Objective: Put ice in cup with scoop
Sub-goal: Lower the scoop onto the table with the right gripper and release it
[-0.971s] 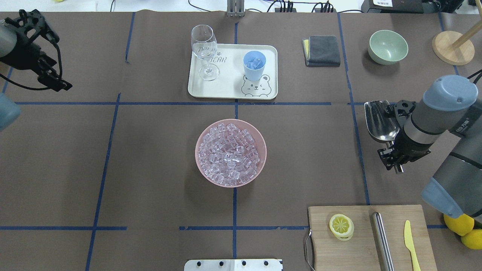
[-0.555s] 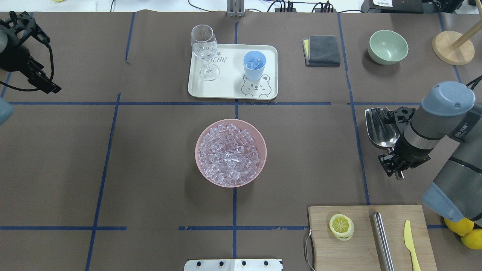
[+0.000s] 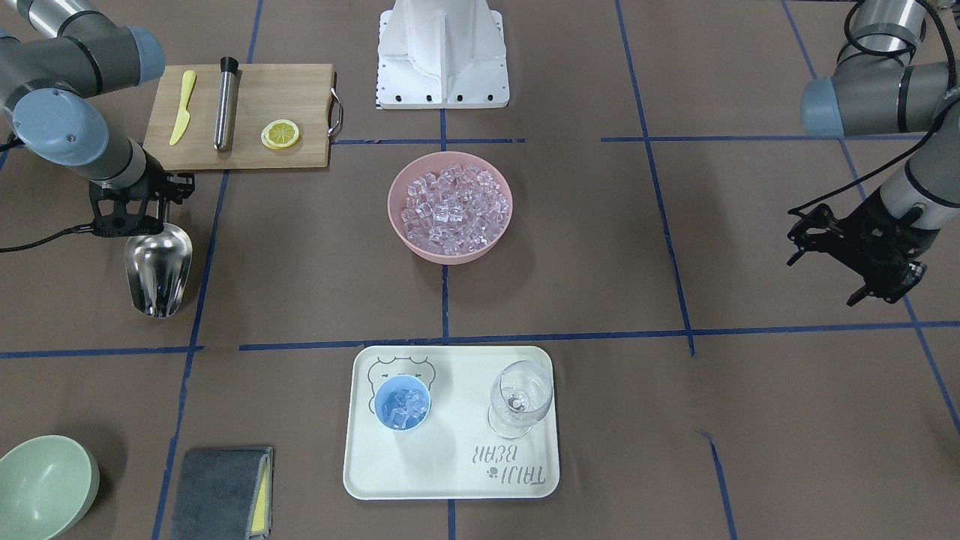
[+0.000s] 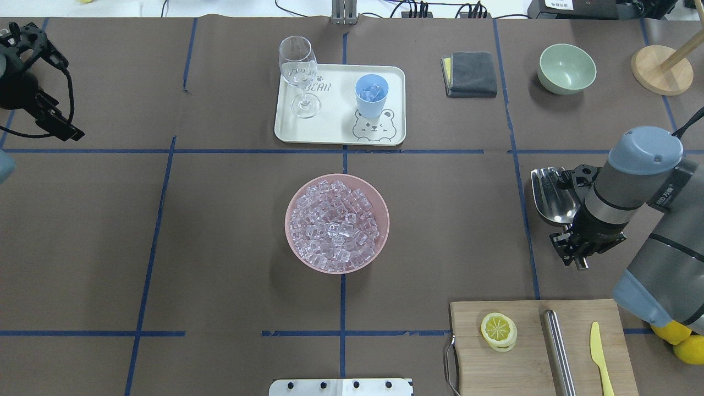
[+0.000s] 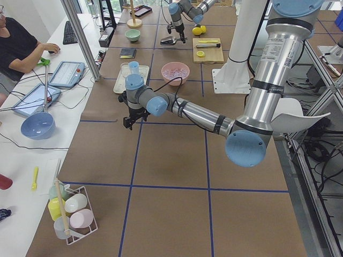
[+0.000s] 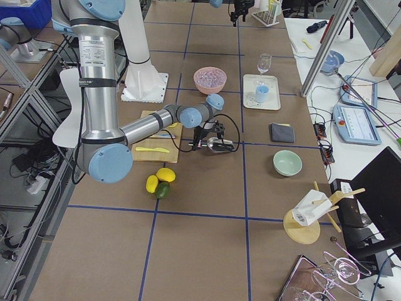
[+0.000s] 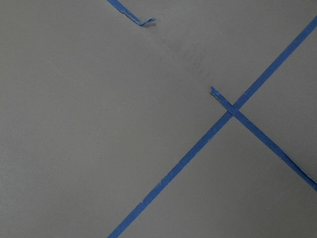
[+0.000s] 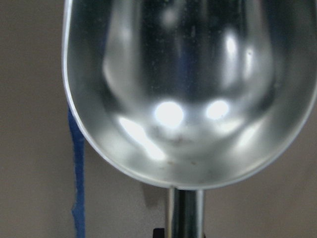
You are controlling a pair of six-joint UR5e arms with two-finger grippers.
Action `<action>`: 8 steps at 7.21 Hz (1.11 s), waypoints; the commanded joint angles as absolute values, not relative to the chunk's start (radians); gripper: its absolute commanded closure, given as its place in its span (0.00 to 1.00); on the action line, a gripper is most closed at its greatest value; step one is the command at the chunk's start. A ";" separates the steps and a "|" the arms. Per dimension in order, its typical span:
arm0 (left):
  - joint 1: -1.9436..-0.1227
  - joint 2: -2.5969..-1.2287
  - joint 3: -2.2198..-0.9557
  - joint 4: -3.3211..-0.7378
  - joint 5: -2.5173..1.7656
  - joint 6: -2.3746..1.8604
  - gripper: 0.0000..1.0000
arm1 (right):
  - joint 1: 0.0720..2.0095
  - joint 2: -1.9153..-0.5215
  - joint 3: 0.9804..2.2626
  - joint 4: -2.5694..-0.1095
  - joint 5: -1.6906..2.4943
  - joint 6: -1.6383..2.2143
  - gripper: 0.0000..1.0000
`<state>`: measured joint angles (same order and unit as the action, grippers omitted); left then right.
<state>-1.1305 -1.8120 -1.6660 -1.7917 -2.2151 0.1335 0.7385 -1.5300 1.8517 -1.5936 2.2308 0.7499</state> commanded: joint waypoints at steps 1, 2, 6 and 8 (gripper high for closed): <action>-1.131 -1.812 -1.667 -1.792 -2.215 0.133 0.00 | 0.735 -1.522 1.845 -1.594 2.232 0.750 0.86; -1.131 -1.812 -1.667 -1.792 -2.215 0.133 0.00 | 0.735 -1.520 1.850 -1.594 2.232 0.752 0.14; -1.132 -1.731 -1.667 -1.790 -2.215 0.133 0.00 | 0.764 -1.546 1.970 -1.591 2.218 0.785 0.00; -1.252 -1.619 -1.667 -1.790 -2.224 0.133 0.00 | 0.910 -1.555 1.990 -1.591 2.224 0.766 0.00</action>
<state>-1.1708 -1.6847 -1.6675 -1.7903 -2.2193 0.1334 0.8258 -1.5475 1.9752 -1.5909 2.2226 0.7764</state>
